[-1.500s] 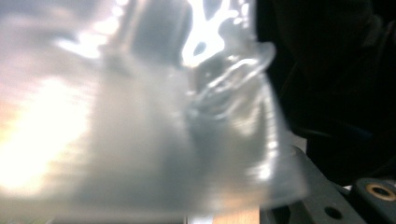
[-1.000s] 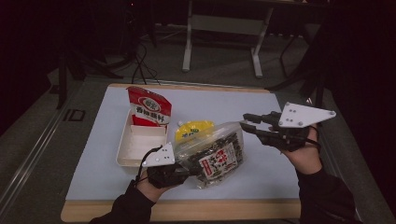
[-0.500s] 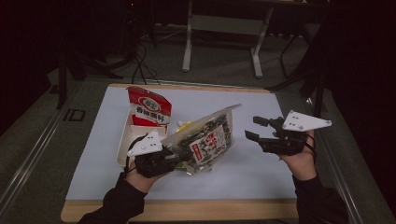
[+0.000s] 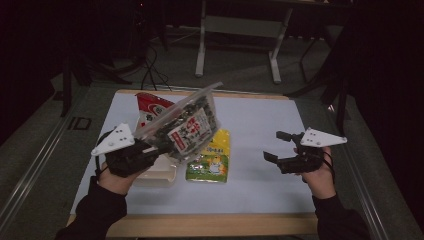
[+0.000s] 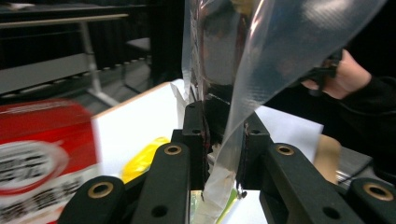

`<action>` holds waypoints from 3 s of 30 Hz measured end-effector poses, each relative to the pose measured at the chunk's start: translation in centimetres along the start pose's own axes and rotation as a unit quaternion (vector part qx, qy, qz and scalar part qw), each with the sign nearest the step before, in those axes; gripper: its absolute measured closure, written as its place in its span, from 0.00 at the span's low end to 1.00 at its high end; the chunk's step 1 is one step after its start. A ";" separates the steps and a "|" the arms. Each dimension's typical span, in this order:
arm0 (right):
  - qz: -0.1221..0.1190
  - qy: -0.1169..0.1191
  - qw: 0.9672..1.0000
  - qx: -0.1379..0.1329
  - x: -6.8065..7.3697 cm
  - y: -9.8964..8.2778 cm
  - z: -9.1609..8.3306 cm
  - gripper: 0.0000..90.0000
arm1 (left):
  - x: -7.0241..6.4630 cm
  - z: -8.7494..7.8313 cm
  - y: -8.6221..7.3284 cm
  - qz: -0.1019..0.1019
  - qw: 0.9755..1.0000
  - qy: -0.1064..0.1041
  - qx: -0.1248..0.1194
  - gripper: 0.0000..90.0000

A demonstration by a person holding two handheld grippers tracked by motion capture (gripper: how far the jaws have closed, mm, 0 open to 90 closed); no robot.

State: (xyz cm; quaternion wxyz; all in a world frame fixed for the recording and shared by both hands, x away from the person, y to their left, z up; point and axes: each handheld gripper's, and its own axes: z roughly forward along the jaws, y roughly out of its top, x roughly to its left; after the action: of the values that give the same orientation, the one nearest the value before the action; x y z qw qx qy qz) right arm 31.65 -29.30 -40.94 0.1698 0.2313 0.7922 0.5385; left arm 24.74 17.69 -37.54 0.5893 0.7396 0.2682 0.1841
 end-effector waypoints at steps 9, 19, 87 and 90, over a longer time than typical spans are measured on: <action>0.017 0.003 1.000 -0.019 -0.8 -0.9 -0.1 0.16 | 2.5 -2.9 -1.0 0.009 0.999 0.026 0.034 0.88; 0.019 -0.004 1.000 -0.015 -1.0 -1.0 -0.2 0.16 | 5.4 -4.8 -1.9 0.015 0.995 0.049 0.084 0.88; 0.003 -0.001 1.000 0.003 -0.7 -2.0 0.3 0.18 | 10.6 -3.9 -10.7 -0.097 0.984 0.129 0.071 0.40; -0.001 -0.002 1.000 0.001 -0.7 -2.0 0.4 0.18 | 9.9 -4.3 -10.5 -0.098 0.983 0.136 0.069 0.35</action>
State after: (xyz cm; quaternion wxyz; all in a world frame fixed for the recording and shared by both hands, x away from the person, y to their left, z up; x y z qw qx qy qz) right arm 32.09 -30.01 -42.96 0.1712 0.2317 0.7926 0.5374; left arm 28.10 28.80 -47.11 0.5102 0.7166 0.4291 0.2048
